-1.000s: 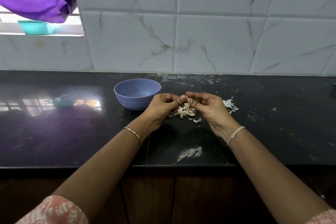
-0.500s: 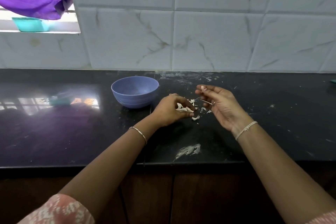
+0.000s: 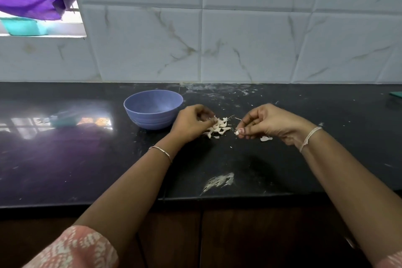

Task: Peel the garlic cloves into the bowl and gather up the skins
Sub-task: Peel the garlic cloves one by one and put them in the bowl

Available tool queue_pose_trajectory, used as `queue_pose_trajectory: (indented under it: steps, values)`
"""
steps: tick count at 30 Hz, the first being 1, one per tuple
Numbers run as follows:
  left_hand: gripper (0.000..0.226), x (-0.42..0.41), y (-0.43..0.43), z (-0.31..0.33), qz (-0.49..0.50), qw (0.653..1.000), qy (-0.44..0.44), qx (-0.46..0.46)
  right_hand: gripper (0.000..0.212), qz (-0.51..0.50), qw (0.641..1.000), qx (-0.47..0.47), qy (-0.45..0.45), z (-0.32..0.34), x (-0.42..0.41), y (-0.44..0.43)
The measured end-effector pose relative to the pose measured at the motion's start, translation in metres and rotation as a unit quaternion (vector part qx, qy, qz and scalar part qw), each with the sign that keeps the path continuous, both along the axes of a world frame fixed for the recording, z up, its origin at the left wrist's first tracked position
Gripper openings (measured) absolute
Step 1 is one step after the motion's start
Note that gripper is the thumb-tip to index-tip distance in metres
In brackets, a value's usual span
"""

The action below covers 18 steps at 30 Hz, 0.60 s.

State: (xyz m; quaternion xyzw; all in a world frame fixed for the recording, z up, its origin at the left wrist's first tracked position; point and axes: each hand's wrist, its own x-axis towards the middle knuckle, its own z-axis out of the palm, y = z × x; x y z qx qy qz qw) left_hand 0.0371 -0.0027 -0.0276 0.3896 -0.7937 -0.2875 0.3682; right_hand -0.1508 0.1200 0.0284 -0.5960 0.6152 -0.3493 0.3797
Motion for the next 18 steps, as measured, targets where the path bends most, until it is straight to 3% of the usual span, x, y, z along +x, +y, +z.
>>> queue_pose_trajectory:
  steps: [2, 6, 8, 10, 12, 14, 16, 17, 18]
  values:
    - [0.014, 0.005, -0.003, 0.002, -0.009, 0.995, 0.08, 0.054, 0.009, 0.018, 1.0, -0.023, -0.002, 0.023, 0.001, 0.002]
    - [0.01, 0.007, -0.003, 0.003, -0.022, 0.985, 0.124, 0.119, 0.011, 0.039, 0.997, -0.061, -0.007, 0.051, 0.011, 0.003]
    - [0.009, 0.004, -0.003, 0.001, -0.027, 0.983, 0.121, 0.132, 0.013, 0.063, 0.989, -0.034, 0.129, 0.032, 0.025, -0.002]
    - [0.012, 0.003, -0.003, -0.001, -0.032, 0.985, 0.11, 0.132, 0.018, 0.084, 0.952, 0.008, 0.294, 0.004, 0.039, -0.009]
    - [0.016, 0.002, -0.003, -0.004, -0.036, 0.984, 0.106, 0.14, 0.013, 0.059, 0.92, -0.009, 0.387, 0.005, 0.043, -0.013]
    - [0.016, 0.001, -0.003, -0.004, -0.036, 0.983, 0.105, 0.145, 0.011, 0.042, 0.934, -0.051, 0.352, 0.023, 0.038, -0.012]
    - [0.013, -0.002, -0.003, -0.003, -0.037, 0.981, 0.115, 0.151, 0.009, 0.04, 0.974, -0.049, 0.219, 0.034, 0.033, -0.008]
    - [0.013, -0.002, -0.004, -0.003, -0.036, 0.981, 0.117, 0.152, 0.008, 0.045, 0.977, -0.039, 0.205, 0.032, 0.034, -0.007]
    - [0.014, -0.002, -0.004, -0.002, -0.034, 0.981, 0.117, 0.149, 0.009, 0.056, 0.965, -0.028, 0.254, 0.022, 0.036, -0.009]
